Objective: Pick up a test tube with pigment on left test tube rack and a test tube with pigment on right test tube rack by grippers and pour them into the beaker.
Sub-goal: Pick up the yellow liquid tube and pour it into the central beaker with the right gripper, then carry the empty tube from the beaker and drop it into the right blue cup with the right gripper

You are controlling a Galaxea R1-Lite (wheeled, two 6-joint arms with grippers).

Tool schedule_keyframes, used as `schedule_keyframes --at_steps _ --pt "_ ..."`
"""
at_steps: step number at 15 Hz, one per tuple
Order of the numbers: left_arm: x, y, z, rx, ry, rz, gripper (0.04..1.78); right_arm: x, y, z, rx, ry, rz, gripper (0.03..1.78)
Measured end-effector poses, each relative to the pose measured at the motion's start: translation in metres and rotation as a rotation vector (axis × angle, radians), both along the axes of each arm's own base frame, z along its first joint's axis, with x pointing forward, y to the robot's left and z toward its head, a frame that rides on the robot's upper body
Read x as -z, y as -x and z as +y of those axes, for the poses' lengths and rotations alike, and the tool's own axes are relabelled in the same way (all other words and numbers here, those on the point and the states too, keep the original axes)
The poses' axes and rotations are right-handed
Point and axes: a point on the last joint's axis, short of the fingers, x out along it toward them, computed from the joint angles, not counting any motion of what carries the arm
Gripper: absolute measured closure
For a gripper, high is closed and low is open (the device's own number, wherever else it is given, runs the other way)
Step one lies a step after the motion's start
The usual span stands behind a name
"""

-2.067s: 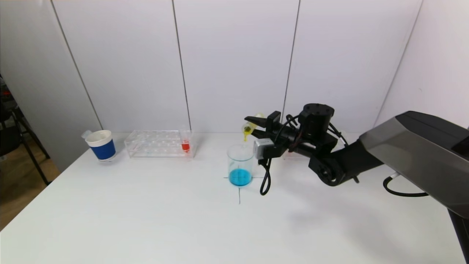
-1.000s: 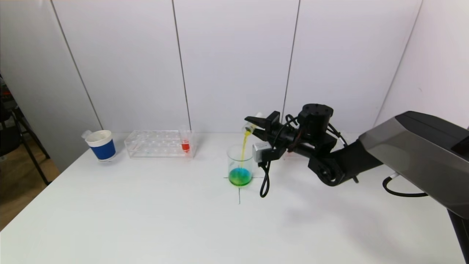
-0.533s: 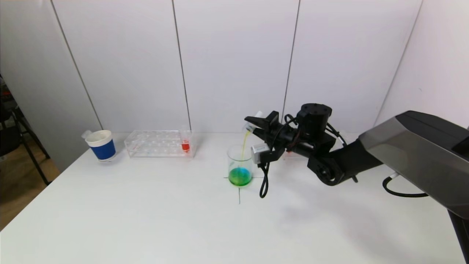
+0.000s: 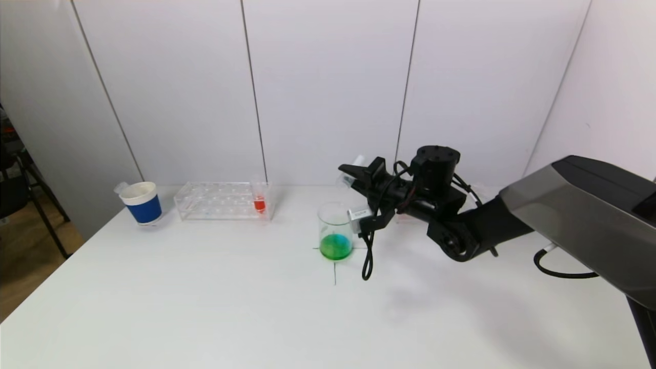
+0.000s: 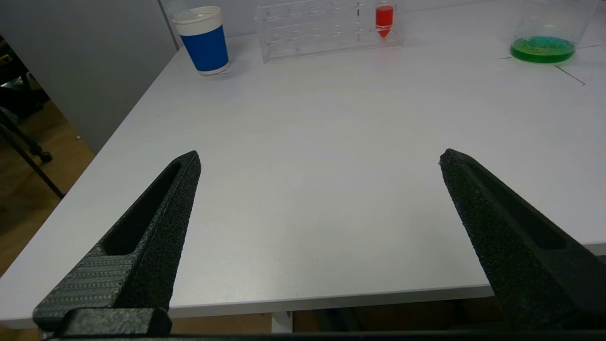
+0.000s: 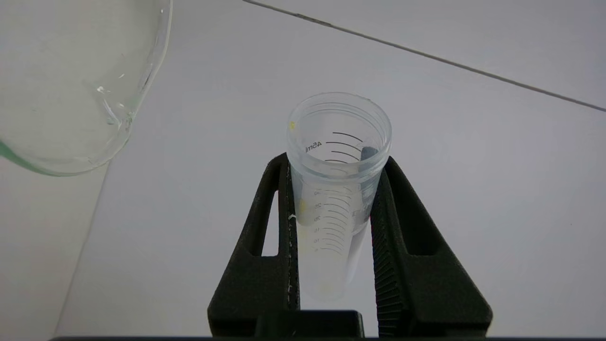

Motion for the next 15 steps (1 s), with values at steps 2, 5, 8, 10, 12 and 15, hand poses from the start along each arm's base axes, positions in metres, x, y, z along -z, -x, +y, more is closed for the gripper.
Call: schedule_keyframes --at_steps 2,5,8,10,12,15 --pt "0.0 0.0 0.0 0.0 0.0 0.0 0.06 -0.0005 0.0 -0.0003 0.005 0.008 -0.01 1.32" --pt "0.0 0.0 0.0 -0.001 -0.001 0.0 0.06 -0.0003 0.0017 -0.001 0.001 0.002 0.021 1.32" --pt "0.0 0.0 0.0 0.0 -0.001 0.0 0.06 0.0004 0.0031 -0.0003 0.0 -0.084 0.146 1.32" --pt "0.0 0.0 0.0 -0.001 0.0 0.0 0.06 -0.0009 0.0041 0.0002 0.002 -0.152 0.24 1.32" --pt "0.0 0.0 0.0 -0.001 0.0 0.0 0.06 0.0005 0.0052 -0.0001 0.011 -0.213 0.358 1.32" --pt "0.0 0.0 0.0 -0.001 -0.001 0.0 0.06 -0.0055 0.009 0.0004 0.056 -0.368 0.523 1.32"
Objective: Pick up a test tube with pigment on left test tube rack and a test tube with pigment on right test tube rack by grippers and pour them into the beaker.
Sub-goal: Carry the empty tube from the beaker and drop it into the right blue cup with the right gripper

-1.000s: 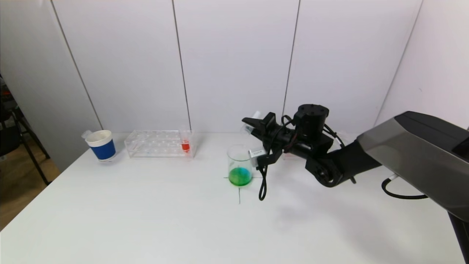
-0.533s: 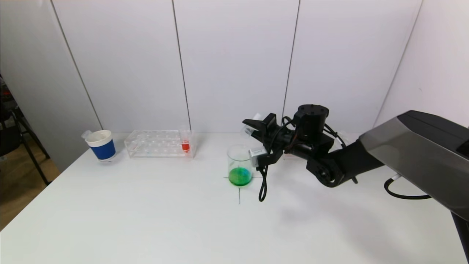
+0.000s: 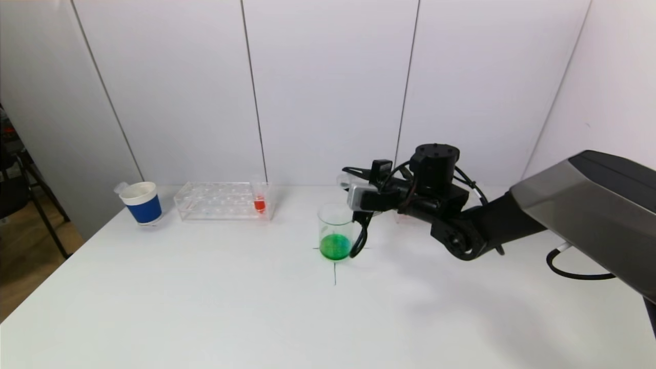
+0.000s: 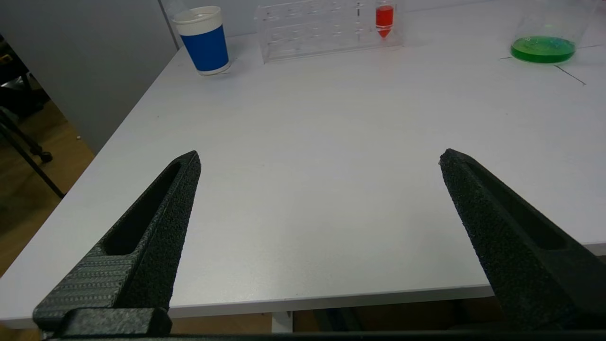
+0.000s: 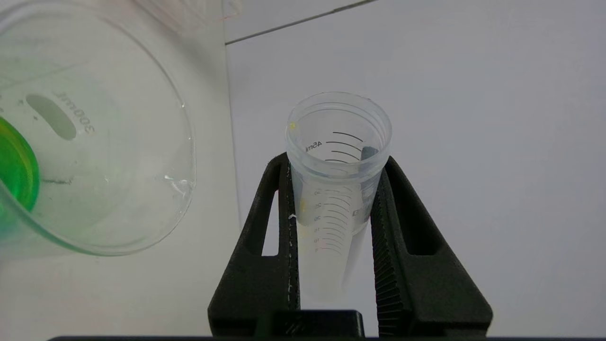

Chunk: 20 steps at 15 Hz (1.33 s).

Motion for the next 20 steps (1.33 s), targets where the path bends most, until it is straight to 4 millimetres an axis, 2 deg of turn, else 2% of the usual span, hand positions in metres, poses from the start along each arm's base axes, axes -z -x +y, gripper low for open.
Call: schedule_keyframes --at_steps 4,7,10,14,20 --pt "0.0 0.0 0.0 0.0 0.001 0.0 0.06 -0.023 0.007 -0.004 0.149 -0.266 0.221 1.32" --pt "0.0 0.0 0.0 0.0 0.001 0.0 0.06 -0.053 0.017 -0.011 0.224 -0.48 0.385 1.32" --pt "0.0 0.0 0.0 0.0 0.0 0.0 0.06 -0.089 0.026 -0.028 0.32 -0.686 0.528 1.32" --pt "0.0 0.0 0.0 0.0 0.001 0.0 0.06 -0.129 0.029 -0.083 0.484 -0.848 0.568 1.32" --pt "0.0 0.0 0.0 0.0 0.001 0.0 0.06 -0.156 0.045 -0.171 0.717 -0.986 0.619 1.32"
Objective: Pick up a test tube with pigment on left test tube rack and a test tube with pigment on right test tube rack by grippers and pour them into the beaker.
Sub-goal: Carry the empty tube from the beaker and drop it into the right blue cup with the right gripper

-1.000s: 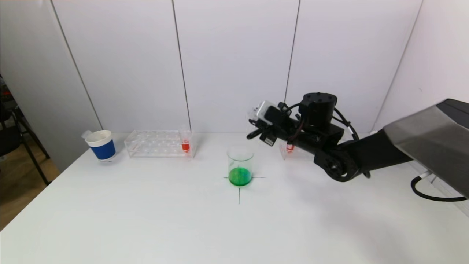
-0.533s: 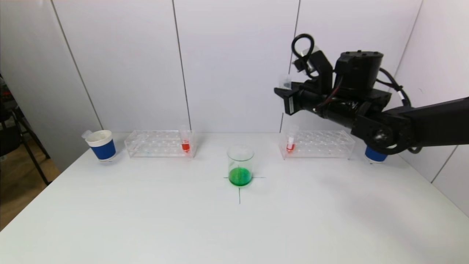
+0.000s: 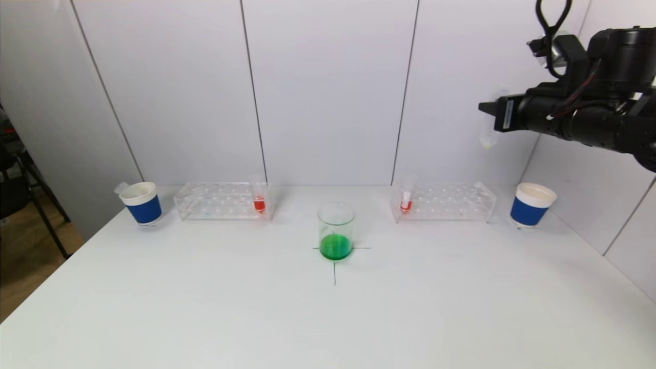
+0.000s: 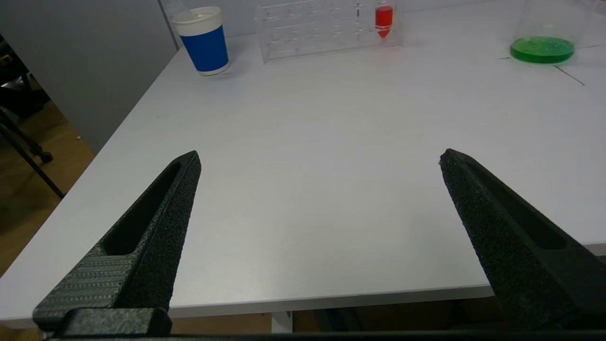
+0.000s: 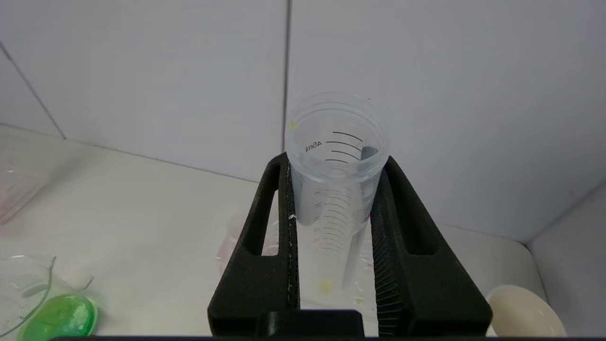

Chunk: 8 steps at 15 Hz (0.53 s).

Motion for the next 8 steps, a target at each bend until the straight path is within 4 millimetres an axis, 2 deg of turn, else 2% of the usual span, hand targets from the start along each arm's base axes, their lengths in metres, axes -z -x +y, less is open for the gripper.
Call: schedule_keyframes --at_steps 4,8 --pt "0.0 0.0 0.0 -0.001 0.0 0.0 0.06 -0.005 0.007 -0.05 0.145 -0.035 0.004 1.32" --pt "0.0 0.0 0.0 0.0 0.0 0.0 0.06 0.007 0.01 -0.074 0.22 -0.062 0.039 1.32"
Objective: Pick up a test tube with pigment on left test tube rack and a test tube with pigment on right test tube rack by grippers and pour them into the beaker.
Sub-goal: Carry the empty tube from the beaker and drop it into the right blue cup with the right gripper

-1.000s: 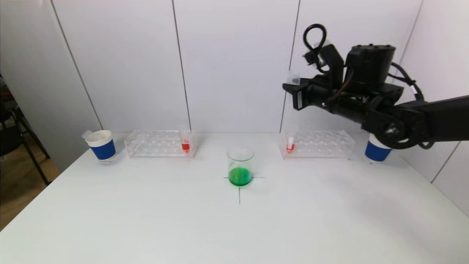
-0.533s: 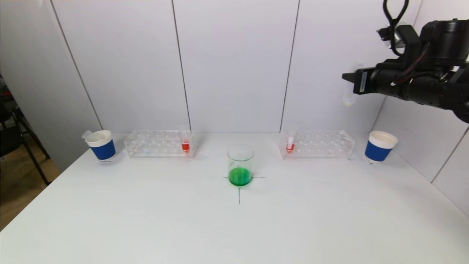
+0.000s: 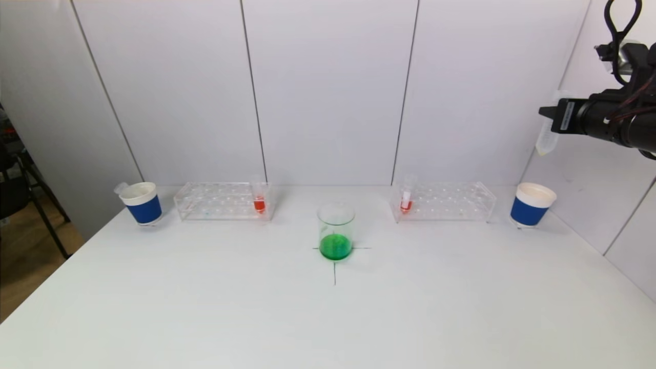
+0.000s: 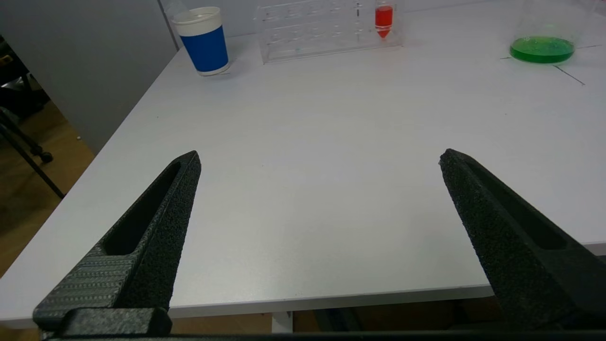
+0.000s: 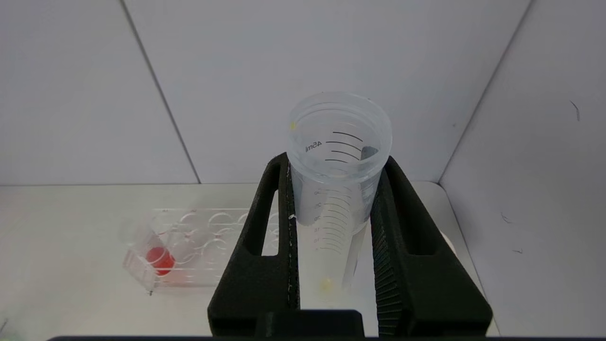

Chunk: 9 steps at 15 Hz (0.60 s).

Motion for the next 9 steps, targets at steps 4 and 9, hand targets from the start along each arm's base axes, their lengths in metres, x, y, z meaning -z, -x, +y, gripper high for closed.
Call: schedule_keyframes --at_steps 4,9 --pt "0.0 0.0 0.0 0.001 0.0 0.0 0.06 0.011 -0.001 -0.011 0.041 -0.013 0.032 1.32" --pt "0.0 0.0 0.0 0.0 0.0 -0.001 0.06 0.035 -0.018 -0.019 0.075 -0.012 0.082 1.32"
